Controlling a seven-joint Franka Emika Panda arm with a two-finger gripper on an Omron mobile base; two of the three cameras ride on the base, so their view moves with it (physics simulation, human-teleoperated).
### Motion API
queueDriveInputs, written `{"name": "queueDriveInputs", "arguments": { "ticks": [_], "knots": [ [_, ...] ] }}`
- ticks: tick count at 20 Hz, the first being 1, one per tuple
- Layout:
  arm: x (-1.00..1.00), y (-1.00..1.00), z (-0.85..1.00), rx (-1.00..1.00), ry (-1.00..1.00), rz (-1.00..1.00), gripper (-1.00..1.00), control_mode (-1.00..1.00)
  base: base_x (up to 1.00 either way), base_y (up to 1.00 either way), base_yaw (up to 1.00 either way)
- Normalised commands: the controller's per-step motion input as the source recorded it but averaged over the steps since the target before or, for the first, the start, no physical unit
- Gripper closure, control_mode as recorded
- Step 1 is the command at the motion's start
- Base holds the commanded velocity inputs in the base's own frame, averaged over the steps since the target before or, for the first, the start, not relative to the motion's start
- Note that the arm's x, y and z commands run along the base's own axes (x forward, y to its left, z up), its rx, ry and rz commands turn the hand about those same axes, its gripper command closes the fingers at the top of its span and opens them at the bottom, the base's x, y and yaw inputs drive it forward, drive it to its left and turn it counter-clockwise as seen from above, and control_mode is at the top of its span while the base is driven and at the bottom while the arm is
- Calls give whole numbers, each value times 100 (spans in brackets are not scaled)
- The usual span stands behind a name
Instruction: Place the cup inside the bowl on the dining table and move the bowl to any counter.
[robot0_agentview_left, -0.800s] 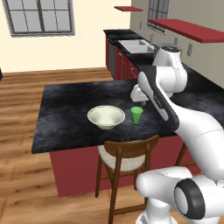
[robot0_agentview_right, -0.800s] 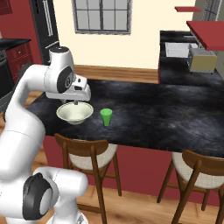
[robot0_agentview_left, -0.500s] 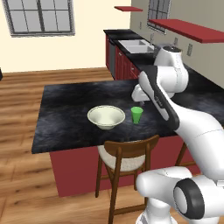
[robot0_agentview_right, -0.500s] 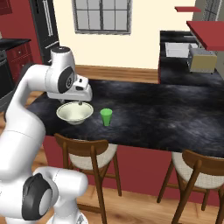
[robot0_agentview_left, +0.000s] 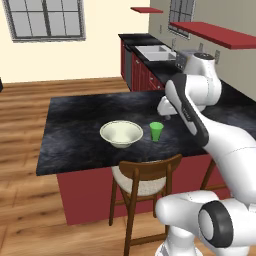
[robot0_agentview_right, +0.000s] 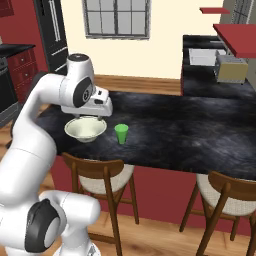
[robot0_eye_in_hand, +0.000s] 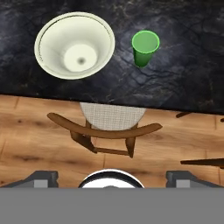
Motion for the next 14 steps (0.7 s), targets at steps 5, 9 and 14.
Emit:
{"name": "queueDriveInputs", "arguments": {
  "ticks": [5, 9, 14],
  "knots": [
    [18, -26, -4, 0, 0, 0, -100, -100, 0, 0, 0],
    [38, -20, -1, 0, 0, 0, -100, -100, 0, 0, 0],
    [49, -17, 0, 0, 0, 0, -100, -100, 0, 0, 0]
  ]
}}
